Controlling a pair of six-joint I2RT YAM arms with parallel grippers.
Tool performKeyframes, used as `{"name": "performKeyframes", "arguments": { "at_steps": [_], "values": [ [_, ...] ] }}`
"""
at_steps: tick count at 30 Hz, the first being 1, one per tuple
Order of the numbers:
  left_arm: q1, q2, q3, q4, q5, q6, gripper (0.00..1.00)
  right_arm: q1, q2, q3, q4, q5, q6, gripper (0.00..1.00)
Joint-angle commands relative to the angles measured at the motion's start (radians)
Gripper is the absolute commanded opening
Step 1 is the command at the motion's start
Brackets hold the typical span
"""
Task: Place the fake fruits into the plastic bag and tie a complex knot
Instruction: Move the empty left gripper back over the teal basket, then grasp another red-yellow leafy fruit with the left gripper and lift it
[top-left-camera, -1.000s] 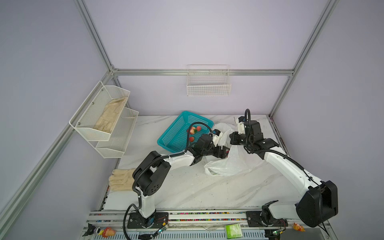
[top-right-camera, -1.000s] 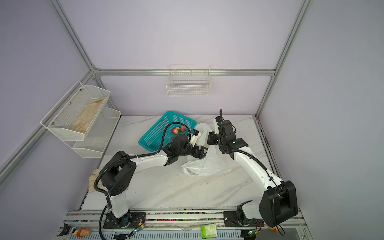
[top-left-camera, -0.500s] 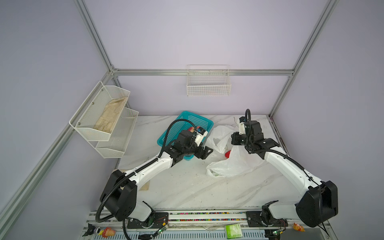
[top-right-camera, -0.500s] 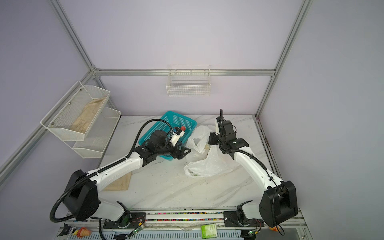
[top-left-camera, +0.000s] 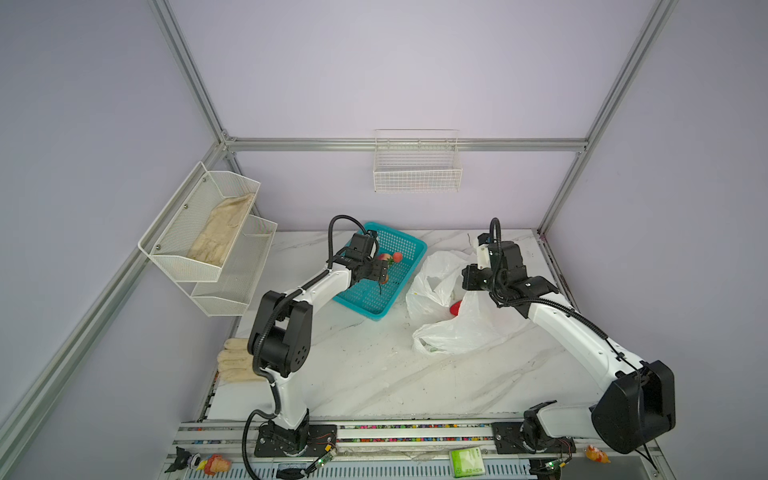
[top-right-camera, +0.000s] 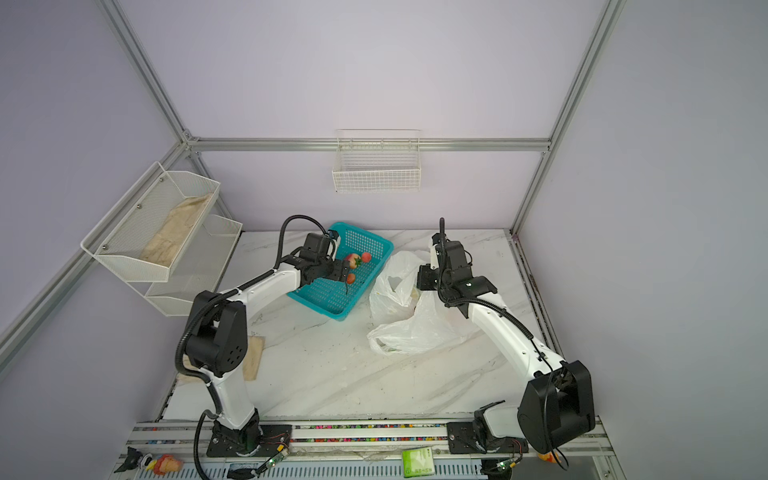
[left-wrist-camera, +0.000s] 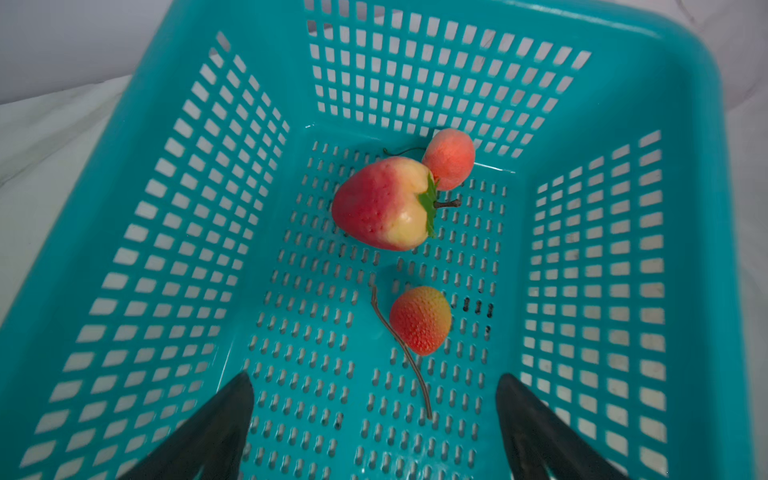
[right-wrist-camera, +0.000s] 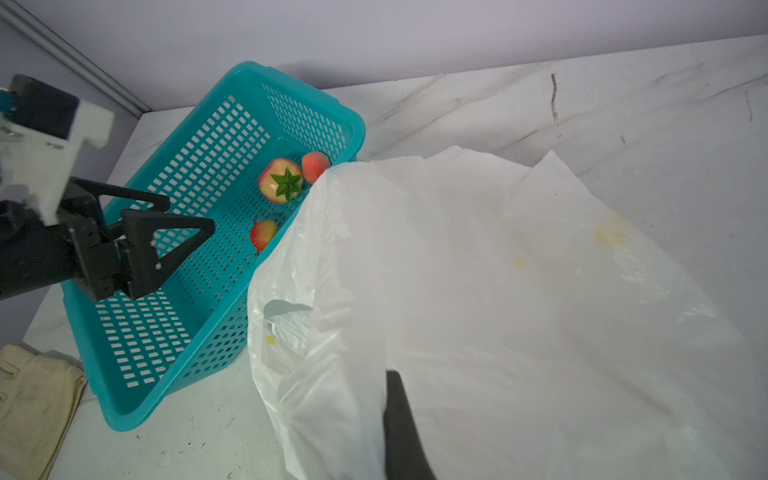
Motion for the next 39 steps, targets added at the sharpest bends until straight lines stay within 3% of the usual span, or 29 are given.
{"name": "performKeyframes", "arguments": {
  "at_steps": [1,11,21,30,39],
  "values": [
    [-0.002,0.072,0.200,-0.083,-0.023,0.144,0.91,-0.005,0.008,0.024,-0.001,0.016,-0.014,0.00],
    [-0.006,0.290,0.460,-0.217,0.015,0.298,0.95,-0.005,0.008,0.030,-0.005,0.026,0.000,0.00],
    [-0.006,0.434,0.647,-0.248,-0.045,0.351,0.92,-0.005,0.011,0.034,-0.007,0.018,0.005,0.00],
    [-0.003,0.569,0.835,-0.310,-0.082,0.407,0.82,-0.005,0.009,0.038,-0.011,0.027,0.003,0.00],
    [0.012,0.590,0.847,-0.326,-0.084,0.392,0.71,-0.004,0.016,0.042,-0.011,0.025,0.005,0.00]
  ]
}}
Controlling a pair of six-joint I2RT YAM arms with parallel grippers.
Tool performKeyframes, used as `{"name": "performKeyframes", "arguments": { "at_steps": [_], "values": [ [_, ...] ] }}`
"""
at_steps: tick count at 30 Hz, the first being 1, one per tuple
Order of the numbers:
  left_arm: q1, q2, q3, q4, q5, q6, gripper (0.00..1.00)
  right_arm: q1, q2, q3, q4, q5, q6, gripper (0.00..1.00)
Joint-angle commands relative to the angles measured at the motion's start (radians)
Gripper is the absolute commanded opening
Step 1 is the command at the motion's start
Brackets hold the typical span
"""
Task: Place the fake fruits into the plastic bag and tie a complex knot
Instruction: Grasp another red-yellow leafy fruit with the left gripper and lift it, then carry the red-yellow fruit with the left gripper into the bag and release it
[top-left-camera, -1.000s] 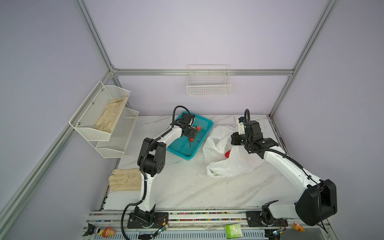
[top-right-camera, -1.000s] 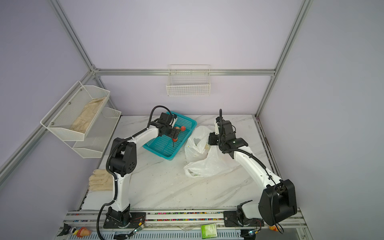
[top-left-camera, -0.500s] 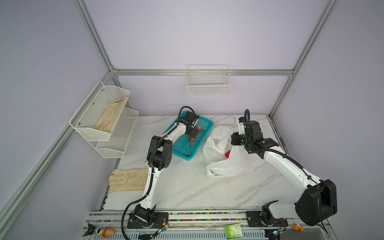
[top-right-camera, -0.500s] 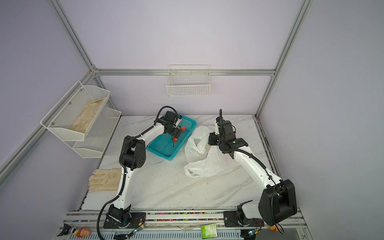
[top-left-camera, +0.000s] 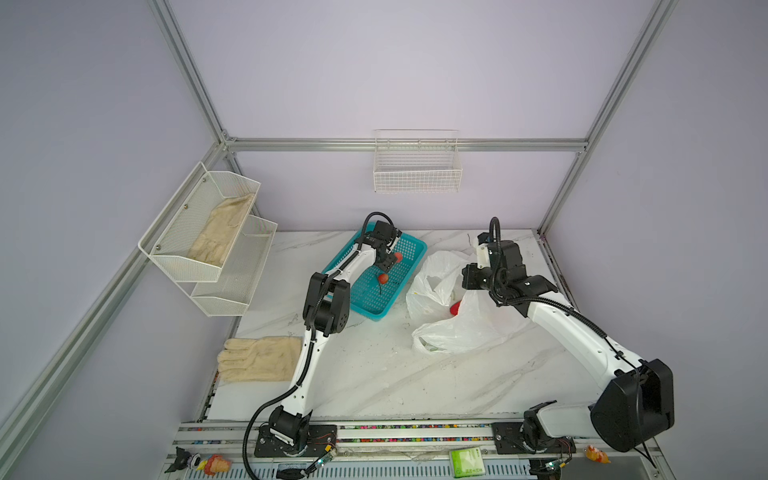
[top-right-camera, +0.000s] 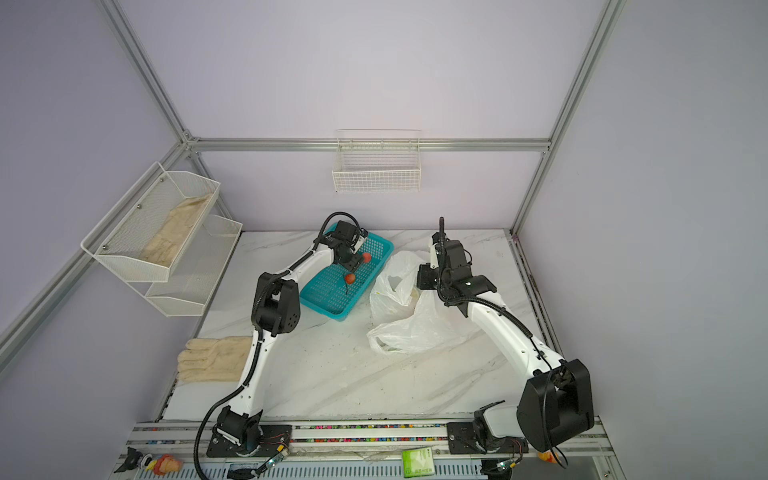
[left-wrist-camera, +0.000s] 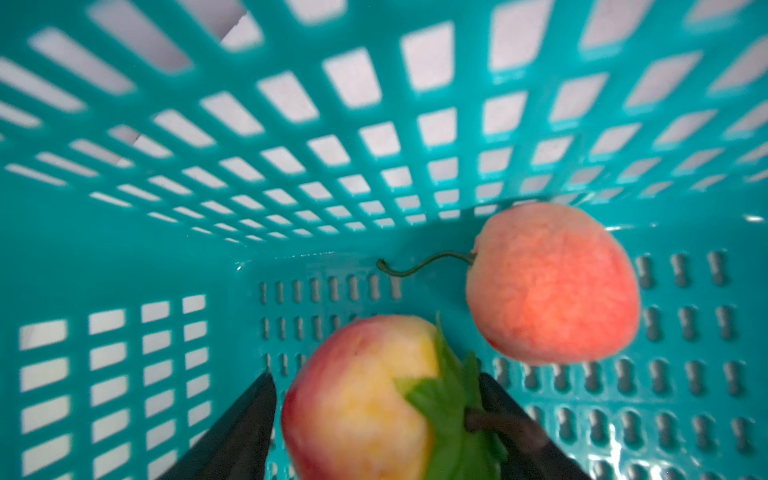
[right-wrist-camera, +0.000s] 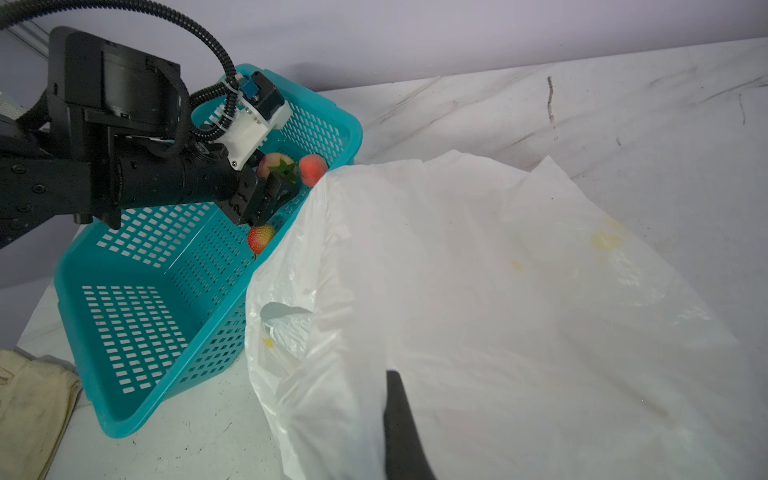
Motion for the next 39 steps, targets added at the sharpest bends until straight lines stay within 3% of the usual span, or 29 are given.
{"name": "performKeyframes", "arguments": {
  "at_steps": [1,5,12,16,21,25,27,34,39],
  "values": [
    [0.015,0.000,0.085,-0.018,-0.010,0.005,0.69,-0.003,0.007,0.029,-0.010,0.016,0.004,0.00],
    [0.017,-0.023,0.081,-0.017,-0.018,-0.018,0.60,-0.004,0.007,0.026,-0.008,0.016,0.004,0.00],
    [0.020,-0.174,-0.009,0.020,-0.053,-0.125,0.55,-0.004,0.007,0.039,-0.018,0.031,0.011,0.00],
    [0.020,-0.405,-0.264,0.137,0.020,-0.258,0.53,-0.004,0.006,0.054,-0.027,0.026,0.019,0.00],
    [0.010,-0.708,-0.648,0.366,0.266,-0.405,0.50,-0.004,0.037,0.065,-0.023,0.017,0.021,0.00],
    [-0.048,-0.932,-0.954,0.581,0.377,-0.487,0.50,-0.004,0.038,0.075,-0.028,0.001,0.016,0.00],
    [-0.091,-1.004,-1.034,0.617,0.410,-0.497,0.50,-0.004,0.037,0.076,-0.030,-0.002,0.010,0.00],
    [-0.263,-1.026,-1.155,0.651,0.490,-0.546,0.50,-0.004,0.048,0.082,-0.021,-0.027,0.001,0.00],
    [-0.309,-0.964,-1.161,0.678,0.520,-0.559,0.50,-0.004,0.048,0.084,-0.022,-0.043,-0.007,0.00]
  ]
}}
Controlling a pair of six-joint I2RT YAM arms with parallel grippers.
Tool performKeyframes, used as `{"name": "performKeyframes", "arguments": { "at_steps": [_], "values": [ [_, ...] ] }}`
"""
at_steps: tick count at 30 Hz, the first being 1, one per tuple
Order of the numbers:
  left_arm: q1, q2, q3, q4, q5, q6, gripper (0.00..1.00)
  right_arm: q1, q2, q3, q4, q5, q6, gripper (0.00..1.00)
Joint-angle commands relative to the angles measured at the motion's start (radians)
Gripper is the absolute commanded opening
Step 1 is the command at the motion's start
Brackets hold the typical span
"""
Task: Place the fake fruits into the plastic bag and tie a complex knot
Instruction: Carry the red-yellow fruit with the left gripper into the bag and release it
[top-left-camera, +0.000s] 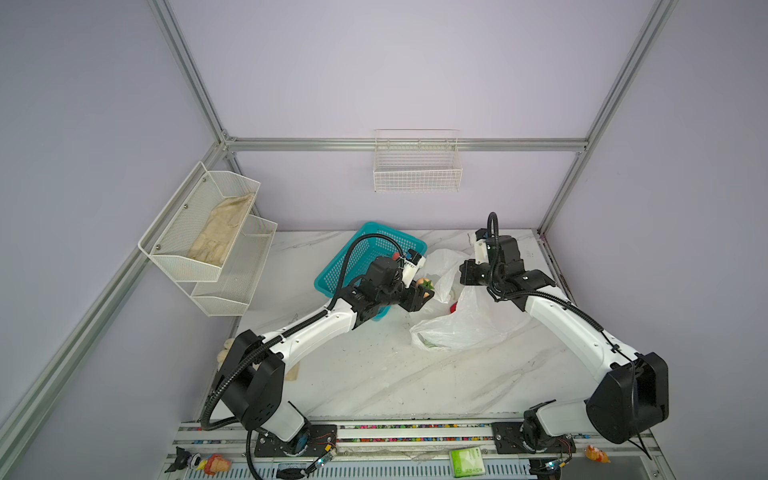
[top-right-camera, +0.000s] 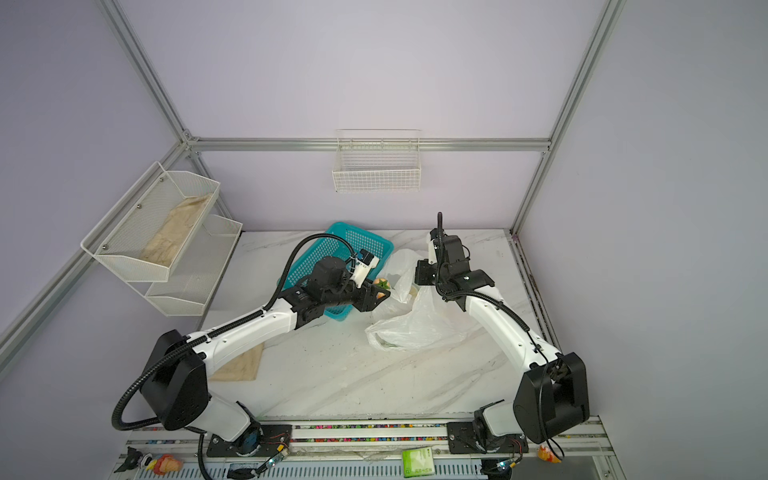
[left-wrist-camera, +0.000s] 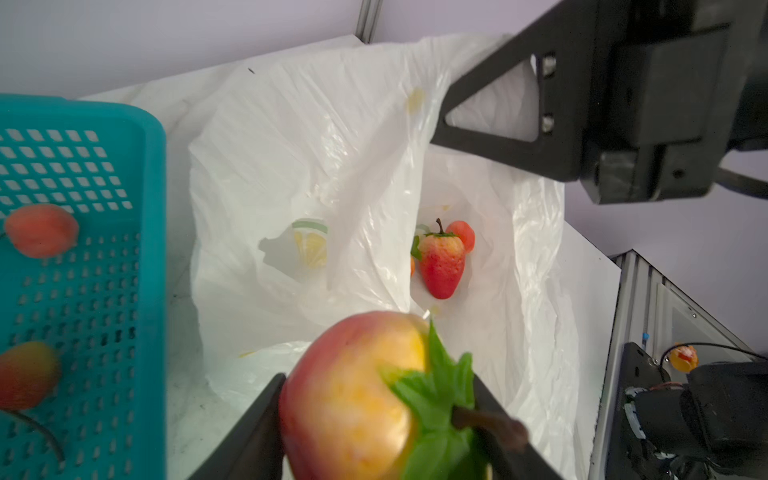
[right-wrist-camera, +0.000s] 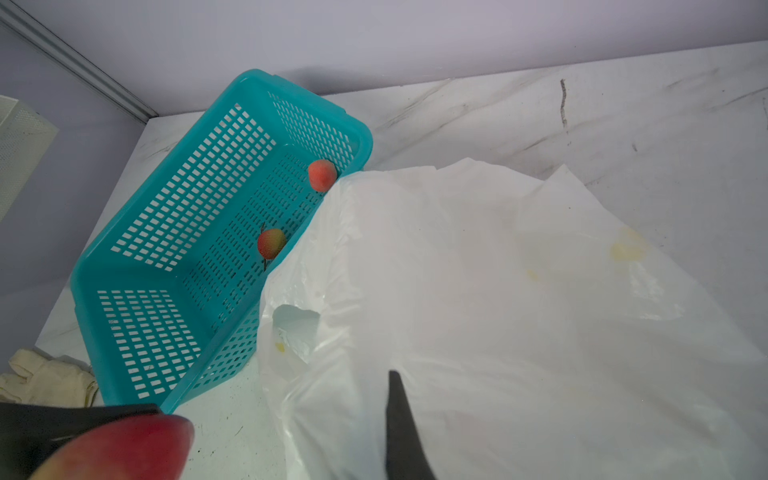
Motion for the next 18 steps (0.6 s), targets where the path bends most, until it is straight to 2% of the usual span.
{"name": "performKeyframes", "arguments": {
  "at_steps": [1,6,13,15,18],
  "values": [
    [-0.009,0.030,-0.028,0.085,0.052,-0.029,0.50,-0.003,0.006,0.031,-0.006,-0.016,-0.014,0.00],
    [-0.027,0.107,-0.022,0.084,0.095,-0.008,0.50,-0.003,-0.009,0.038,-0.013,-0.018,-0.013,0.00],
    [-0.054,0.253,0.052,0.122,0.149,0.013,0.52,-0.004,-0.024,0.016,0.026,-0.092,0.032,0.00],
    [-0.070,0.284,0.069,0.172,0.146,-0.021,0.52,-0.004,-0.049,-0.011,0.060,-0.122,0.072,0.00],
    [-0.094,0.312,0.059,0.314,0.084,-0.120,0.54,-0.004,-0.060,-0.047,0.105,-0.155,0.116,0.00]
  ]
}}
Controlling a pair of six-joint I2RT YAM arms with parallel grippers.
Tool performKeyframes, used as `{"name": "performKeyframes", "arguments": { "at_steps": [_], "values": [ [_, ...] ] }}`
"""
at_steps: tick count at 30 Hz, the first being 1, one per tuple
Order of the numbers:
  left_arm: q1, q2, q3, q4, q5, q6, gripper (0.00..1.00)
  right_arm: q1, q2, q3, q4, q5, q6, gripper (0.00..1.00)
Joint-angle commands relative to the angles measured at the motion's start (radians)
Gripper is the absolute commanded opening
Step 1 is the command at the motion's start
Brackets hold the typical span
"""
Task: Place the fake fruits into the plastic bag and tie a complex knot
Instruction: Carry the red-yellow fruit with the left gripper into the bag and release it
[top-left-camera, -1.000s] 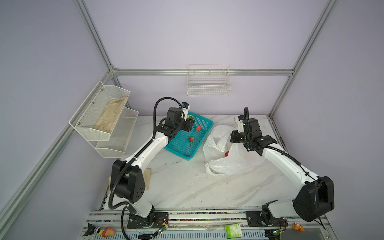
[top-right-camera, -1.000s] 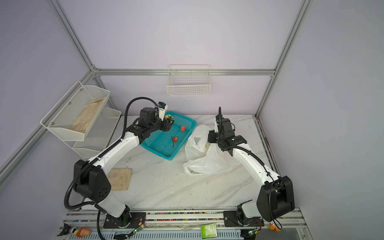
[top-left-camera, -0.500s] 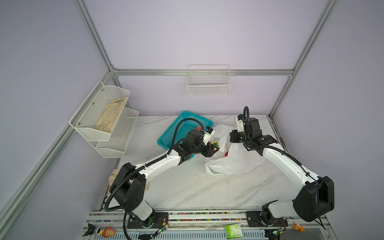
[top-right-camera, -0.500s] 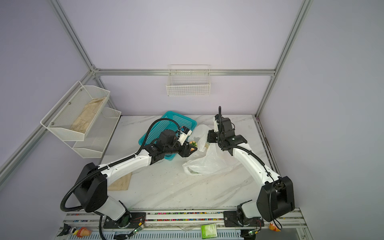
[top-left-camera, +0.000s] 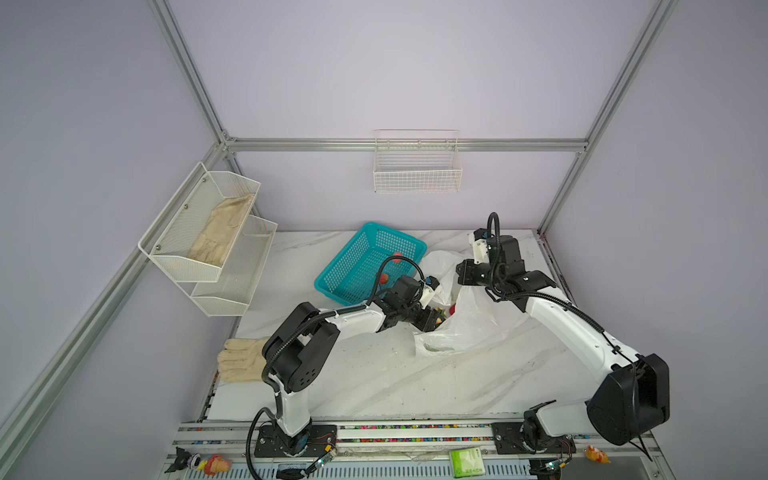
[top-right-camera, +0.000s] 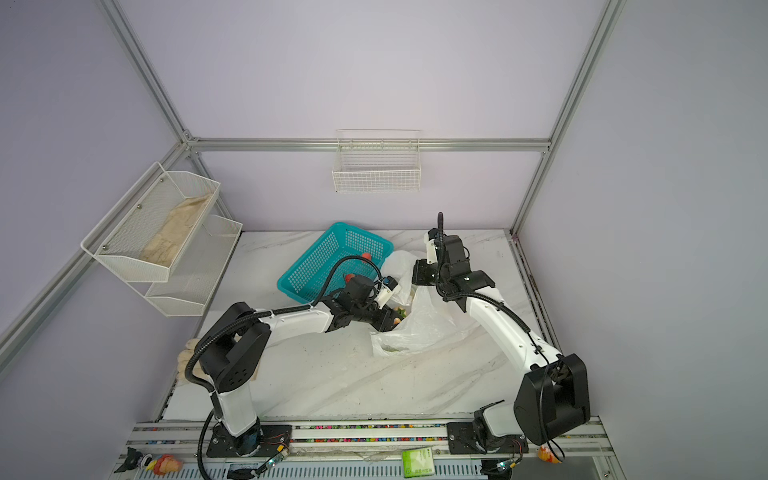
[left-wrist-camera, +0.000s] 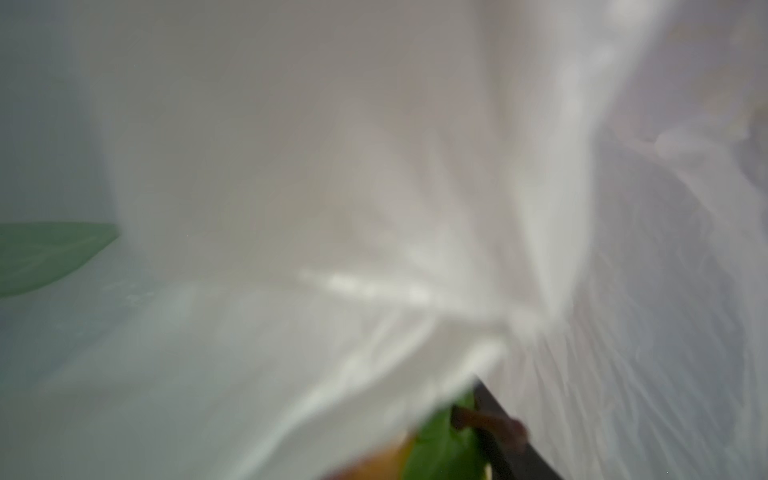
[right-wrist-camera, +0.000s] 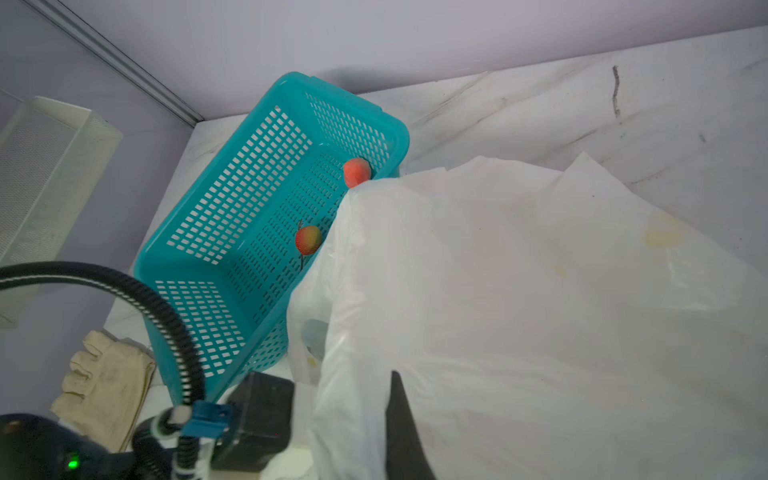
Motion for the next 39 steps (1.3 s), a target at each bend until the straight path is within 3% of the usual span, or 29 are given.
{"name": "performKeyframes", "arguments": {
  "at_steps": [1,9,15,21,26,33,39],
  "values": [
    [-0.024,0.002,0.046,0.240,-0.034,-0.117,0.54,-0.003,-0.040,-0.039,0.074,-0.057,0.067,0.00],
    [-0.045,0.138,0.049,0.559,-0.260,-0.340,0.57,-0.003,-0.040,-0.070,0.105,-0.046,0.087,0.00],
    [-0.057,0.218,0.111,0.607,-0.383,-0.343,0.67,-0.004,-0.032,-0.069,0.099,-0.041,0.085,0.00],
    [-0.056,0.183,0.081,0.580,-0.393,-0.297,0.86,-0.003,-0.050,-0.071,0.069,0.012,0.053,0.00],
    [-0.054,0.105,0.023,0.514,-0.394,-0.238,0.93,-0.004,-0.054,-0.063,0.051,0.038,0.031,0.00],
    [-0.041,-0.004,-0.025,0.340,-0.307,-0.175,0.95,-0.009,-0.050,-0.032,0.024,0.090,-0.005,0.00],
    [-0.031,-0.102,-0.043,0.118,-0.195,-0.036,0.92,-0.011,-0.043,-0.025,0.019,0.134,-0.029,0.00]
  ]
}}
